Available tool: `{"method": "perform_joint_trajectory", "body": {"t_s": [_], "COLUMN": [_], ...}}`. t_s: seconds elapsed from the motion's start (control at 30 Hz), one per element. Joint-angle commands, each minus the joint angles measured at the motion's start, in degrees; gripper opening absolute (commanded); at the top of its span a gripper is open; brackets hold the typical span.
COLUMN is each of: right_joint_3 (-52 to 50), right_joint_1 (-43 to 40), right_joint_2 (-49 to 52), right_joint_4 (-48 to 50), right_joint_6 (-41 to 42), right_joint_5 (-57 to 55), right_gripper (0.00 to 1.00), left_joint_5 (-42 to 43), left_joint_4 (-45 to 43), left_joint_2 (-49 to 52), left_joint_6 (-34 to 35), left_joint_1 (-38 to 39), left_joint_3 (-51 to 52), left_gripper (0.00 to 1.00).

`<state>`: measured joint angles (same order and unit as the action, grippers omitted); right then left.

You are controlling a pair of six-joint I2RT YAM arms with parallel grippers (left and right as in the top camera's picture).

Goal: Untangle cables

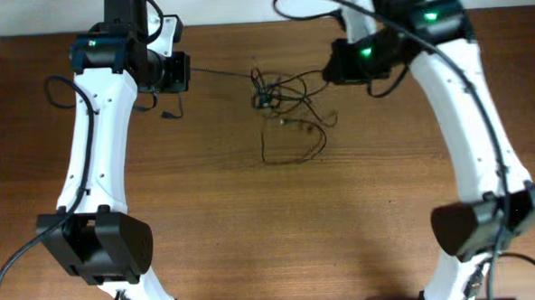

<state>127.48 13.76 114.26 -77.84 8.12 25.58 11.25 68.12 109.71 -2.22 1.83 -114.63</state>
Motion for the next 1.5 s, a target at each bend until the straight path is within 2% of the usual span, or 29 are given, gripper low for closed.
{"method": "perform_joint_trajectory", "body": {"t_s": [0.0,0.2,0.4,0.53,0.63,0.67,0.7,0.8,0.87,0.97,1.07,1.13,1.2,1.33,1.4,1.47], "right_joint_3": [0.2,0.1,-0.9,-6.5,-14.2,-15.8,-17.4,-18.2,-18.2,-18.2,-18.2,-18.2,-18.2,-18.2,-18.2,-18.2], "right_joint_1": [-6.1,-13.9,-14.1,-14.1,-11.9,-11.3,-10.5,-8.6,-6.4,-4.3,-4.1,-4.1,-4.1,-4.1,-4.1,-4.1], "right_joint_2": [-6.8,-9.2,-8.7,-8.7,-8.7,-8.5,-8.5,-7.8,-7.8,-7.7,-7.7,-7.7,-7.7,-7.7,-7.7,-7.7], "right_joint_4": [-2.4,-7.6,-10.7,-10.4,-6.2,-4.8,-3.3,-1.6,-0.6,0.4,0.6,0.6,0.6,0.5,0.5,0.5], "right_joint_6": [2.1,1.8,1.8,1.8,1.8,1.8,1.8,1.8,1.8,1.9,2.5,2.9,2.9,2.9,2.9,2.9], "right_joint_5": [-2.8,-2.9,-7.5,-8.5,-8.3,-8.3,-8.3,-8.2,-8.3,-8.3,-8.3,-8.4,-8.4,-8.5,-8.5,-8.5], "right_gripper": [0.04,0.04,0.04,0.04,0.04,0.04,0.04,0.04,0.04,0.04,0.04,0.04,0.04,0.04,0.04,0.04], "left_joint_5": [-8.0,-8.1,-8.1,-8.1,-6.7,-5.5,-4.1,-1.2,3.4,8.7,17.0,20.9,20.9,20.2,18.6,18.5], "left_joint_4": [-0.3,-1.4,-1.5,-1.4,-0.9,-0.4,0.3,1.4,1.4,1.1,-1.0,-5.0,-9.9,-25.5,-28.5,-31.0], "left_joint_2": [-0.9,-0.9,-0.9,-0.9,-0.9,-0.9,-0.9,-0.9,-0.9,-0.9,-0.9,-0.9,-0.9,-0.2,1.2,3.7], "left_joint_6": [-0.4,1.6,2.9,3.7,4.6,4.6,4.5,4.5,4.5,3.9,1.2,1.2,2.4,13.8,17.6,18.5], "left_joint_1": [-0.9,-4.2,-5.3,-6.6,-6.5,-6.5,-6.5,-6.5,-6.4,-4.4,-0.9,3.0,6.7,15.5,17.6,19.6], "left_joint_3": [-0.5,-0.5,-0.5,-0.5,-0.5,-0.5,-0.5,-0.3,0.5,3.4,7.4,10.1,12.2,16.5,17.2,17.2], "left_gripper": [0.00,0.00,0.00,0.00,0.00,0.04,0.16,0.63,0.66,0.66,0.59,0.56,0.54,0.54,0.54,0.55]}}
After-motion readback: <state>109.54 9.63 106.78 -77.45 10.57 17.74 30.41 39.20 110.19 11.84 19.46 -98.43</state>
